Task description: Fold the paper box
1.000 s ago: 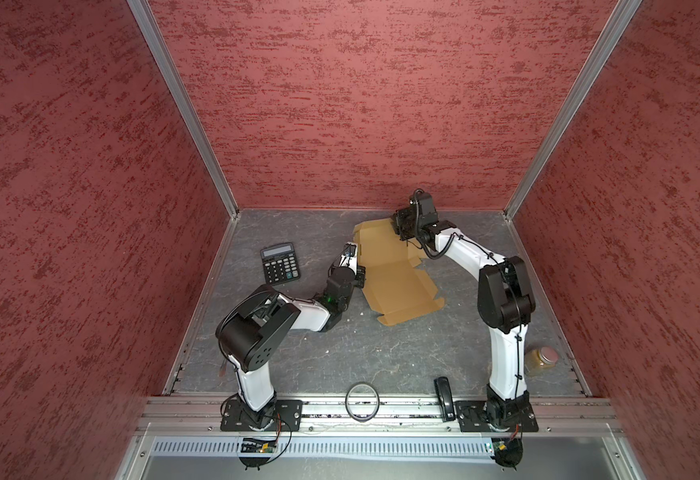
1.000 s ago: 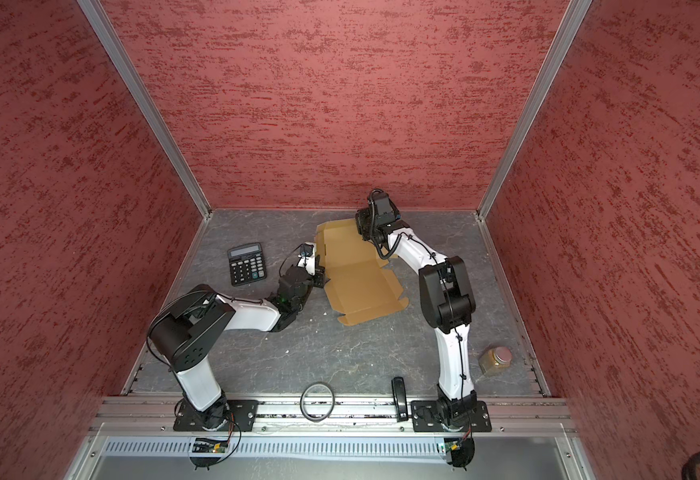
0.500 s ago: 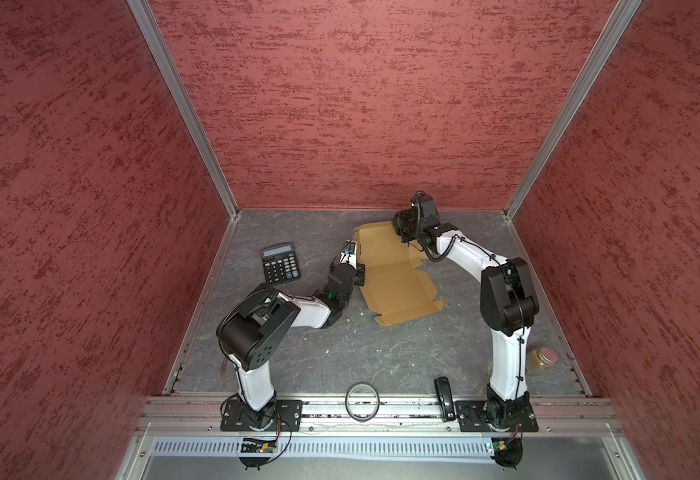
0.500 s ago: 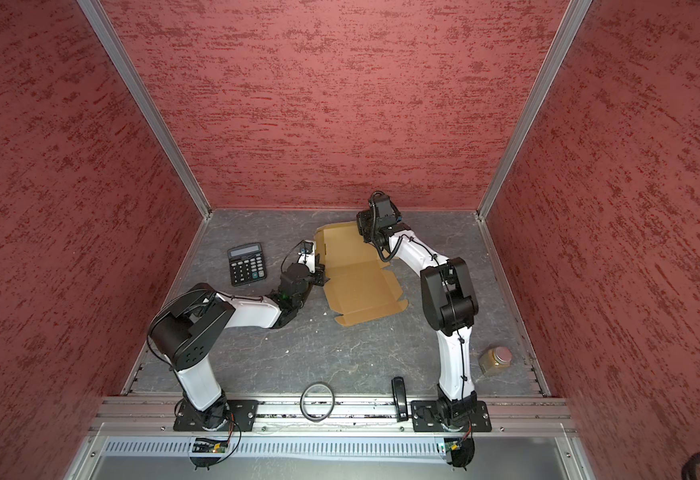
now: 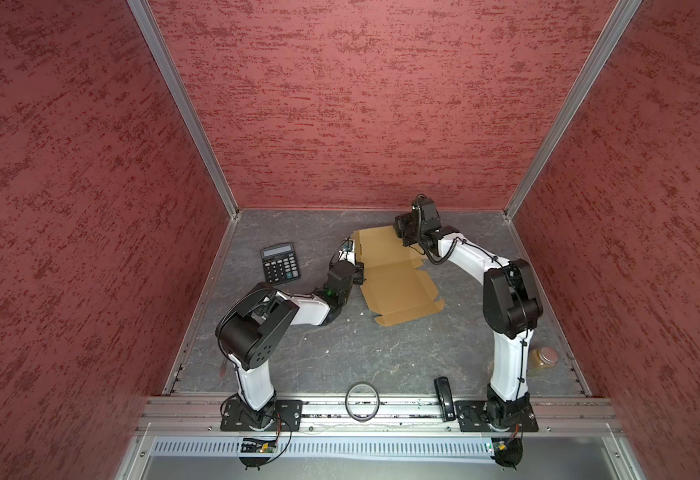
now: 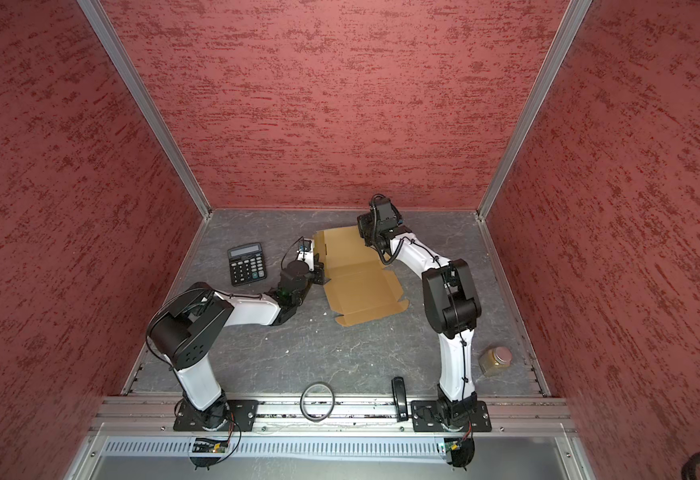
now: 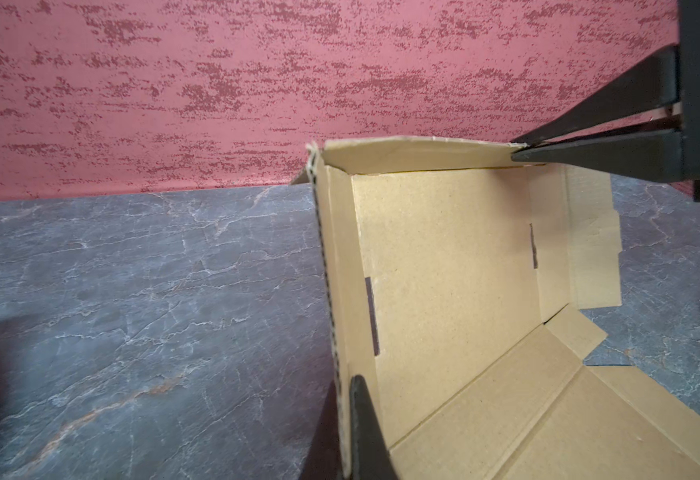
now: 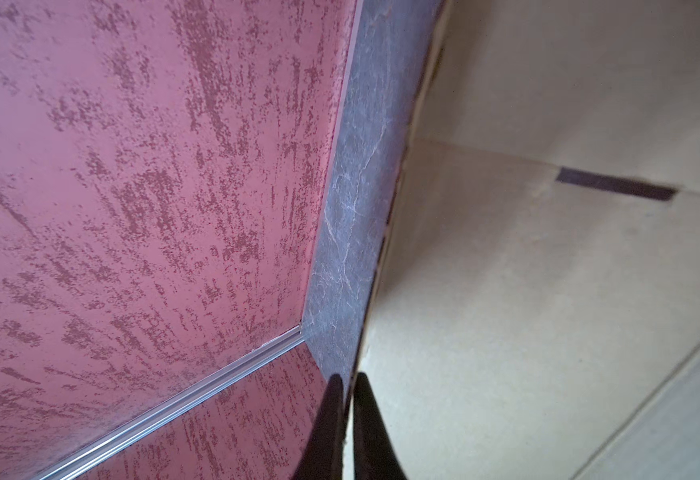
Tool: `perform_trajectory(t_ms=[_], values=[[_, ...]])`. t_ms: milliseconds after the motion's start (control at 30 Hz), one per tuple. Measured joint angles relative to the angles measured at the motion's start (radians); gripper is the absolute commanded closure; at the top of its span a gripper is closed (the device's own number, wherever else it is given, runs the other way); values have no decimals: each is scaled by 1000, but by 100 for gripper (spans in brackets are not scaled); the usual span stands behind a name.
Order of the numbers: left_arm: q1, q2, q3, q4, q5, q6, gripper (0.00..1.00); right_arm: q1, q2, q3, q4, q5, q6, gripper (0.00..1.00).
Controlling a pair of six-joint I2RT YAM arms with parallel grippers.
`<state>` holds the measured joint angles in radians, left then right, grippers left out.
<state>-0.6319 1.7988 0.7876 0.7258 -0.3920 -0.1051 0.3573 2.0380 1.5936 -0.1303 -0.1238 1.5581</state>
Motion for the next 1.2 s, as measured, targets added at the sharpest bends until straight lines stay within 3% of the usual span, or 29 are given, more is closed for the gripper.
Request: perform_trajectory(t_ms=[667, 900, 1033, 1200], values=[[36, -11, 0, -145, 39, -90, 61, 0, -21, -111, 156, 7, -31, 96], [76, -161, 75, -456, 82, -183, 47, 0, -68, -219, 258, 6, -57, 97], [137, -232, 225, -664, 153, -231, 37, 0, -95, -299, 323, -3, -85, 97], [217, -197, 455, -891, 287, -225, 33, 0, -109, -362, 372, -26, -131, 97]])
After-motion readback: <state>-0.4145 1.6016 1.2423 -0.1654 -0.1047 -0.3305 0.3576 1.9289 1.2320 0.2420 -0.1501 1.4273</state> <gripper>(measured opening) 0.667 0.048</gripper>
